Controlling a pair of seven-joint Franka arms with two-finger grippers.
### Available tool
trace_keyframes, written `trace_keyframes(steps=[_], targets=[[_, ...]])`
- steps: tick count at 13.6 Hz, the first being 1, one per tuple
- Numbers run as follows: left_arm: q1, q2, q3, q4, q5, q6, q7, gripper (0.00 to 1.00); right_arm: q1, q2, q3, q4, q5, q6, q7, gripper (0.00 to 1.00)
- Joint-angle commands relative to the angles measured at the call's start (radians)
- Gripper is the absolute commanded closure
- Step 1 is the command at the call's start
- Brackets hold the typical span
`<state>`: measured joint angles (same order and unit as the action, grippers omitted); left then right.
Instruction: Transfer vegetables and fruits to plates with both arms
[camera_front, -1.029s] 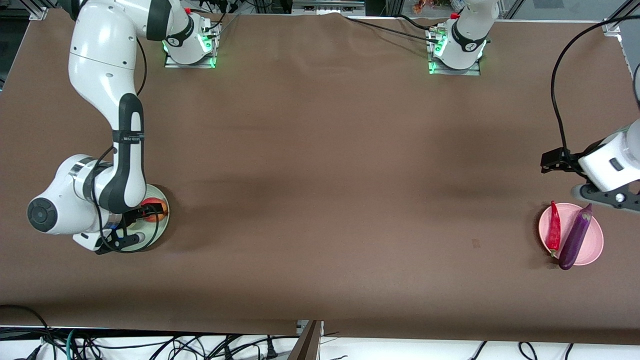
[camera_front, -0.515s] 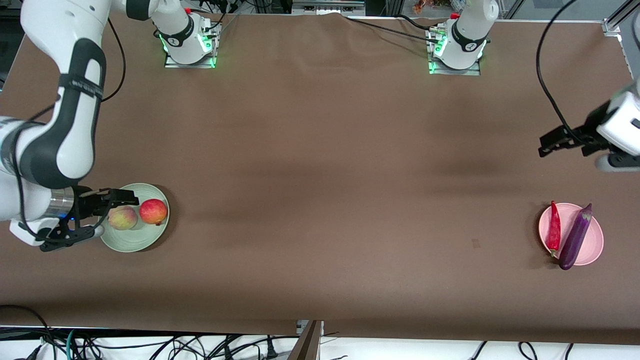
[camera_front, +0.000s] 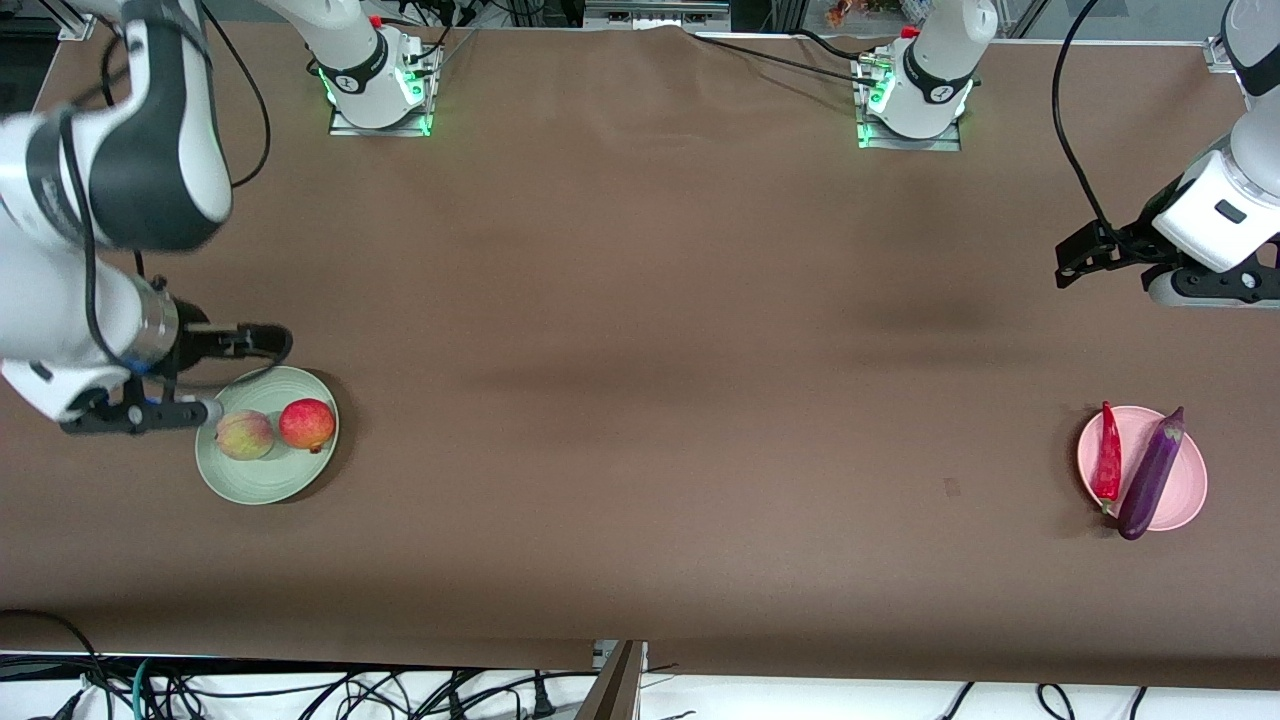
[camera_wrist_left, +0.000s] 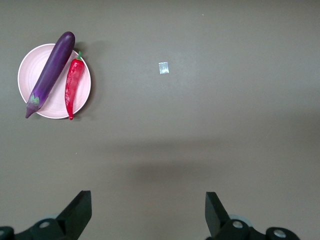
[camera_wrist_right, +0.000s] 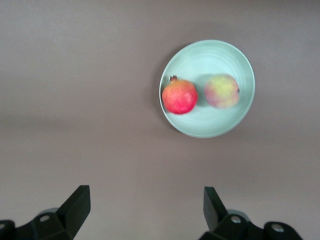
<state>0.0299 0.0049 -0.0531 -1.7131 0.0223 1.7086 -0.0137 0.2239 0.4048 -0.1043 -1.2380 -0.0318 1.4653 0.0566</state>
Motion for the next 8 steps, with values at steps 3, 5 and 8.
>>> trace_keyframes(steps=[3,5,8], targets=[[-0.005,0.049,0.002,0.084,-0.007,-0.05,0.023,0.0,-0.159,-0.291,0.184,-0.279,-0.042,0.02,0.011,0.0],[-0.005,0.05,0.002,0.086,-0.007,-0.05,0.024,0.0,-0.189,-0.349,0.187,-0.281,-0.031,0.015,-0.067,0.0],[-0.005,0.05,0.002,0.086,-0.007,-0.058,0.024,0.0,-0.247,-0.373,0.187,-0.282,-0.03,-0.006,-0.113,0.0]])
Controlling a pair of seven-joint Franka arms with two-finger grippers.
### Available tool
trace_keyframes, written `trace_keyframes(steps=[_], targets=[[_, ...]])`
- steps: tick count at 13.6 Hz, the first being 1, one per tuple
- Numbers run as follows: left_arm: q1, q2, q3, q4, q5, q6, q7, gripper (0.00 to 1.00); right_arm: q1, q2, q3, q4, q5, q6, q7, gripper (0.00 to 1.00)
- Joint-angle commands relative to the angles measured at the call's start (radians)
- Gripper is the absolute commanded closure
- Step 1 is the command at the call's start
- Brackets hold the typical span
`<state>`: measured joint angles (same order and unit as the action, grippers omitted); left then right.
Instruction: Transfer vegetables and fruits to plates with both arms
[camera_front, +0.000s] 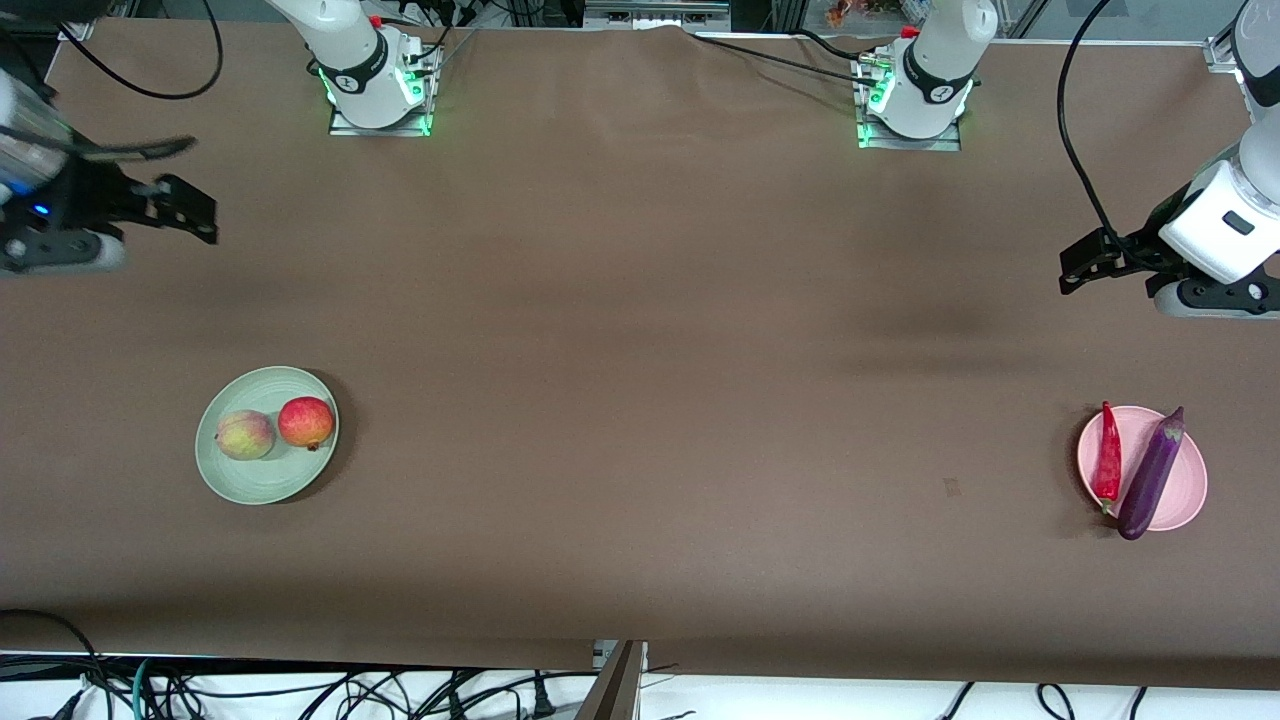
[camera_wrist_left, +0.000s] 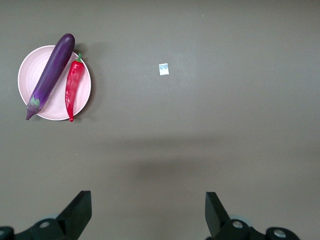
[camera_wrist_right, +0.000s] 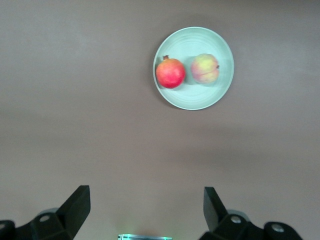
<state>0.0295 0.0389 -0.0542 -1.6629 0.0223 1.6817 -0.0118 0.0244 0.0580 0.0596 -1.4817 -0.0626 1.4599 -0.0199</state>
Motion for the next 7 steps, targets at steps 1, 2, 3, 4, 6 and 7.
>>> trace_keyframes(steps=[1,2,3,4,6,7], targets=[[-0.005,0.016,0.002,0.037,-0.007,-0.031,0.021,0.0,-0.057,-0.027,0.023,-0.045,0.003,-0.006,-0.037,0.0],[-0.005,0.016,0.002,0.035,-0.007,-0.033,0.023,0.0,-0.066,-0.026,0.023,-0.048,0.004,-0.004,-0.038,0.0],[-0.005,0.015,0.002,0.035,-0.007,-0.036,0.023,0.0,-0.064,-0.02,0.023,-0.046,0.006,-0.007,-0.04,0.0],[-0.003,0.015,0.002,0.035,-0.007,-0.037,0.024,0.0,-0.06,-0.009,0.023,-0.039,0.006,-0.01,-0.04,0.0],[-0.005,0.016,0.001,0.037,-0.007,-0.037,0.023,0.0,-0.052,0.005,0.022,-0.017,0.007,-0.016,-0.038,0.0],[-0.005,0.016,0.001,0.035,-0.007,-0.037,0.024,0.0,-0.051,0.005,0.022,-0.017,0.006,-0.018,-0.035,0.0]])
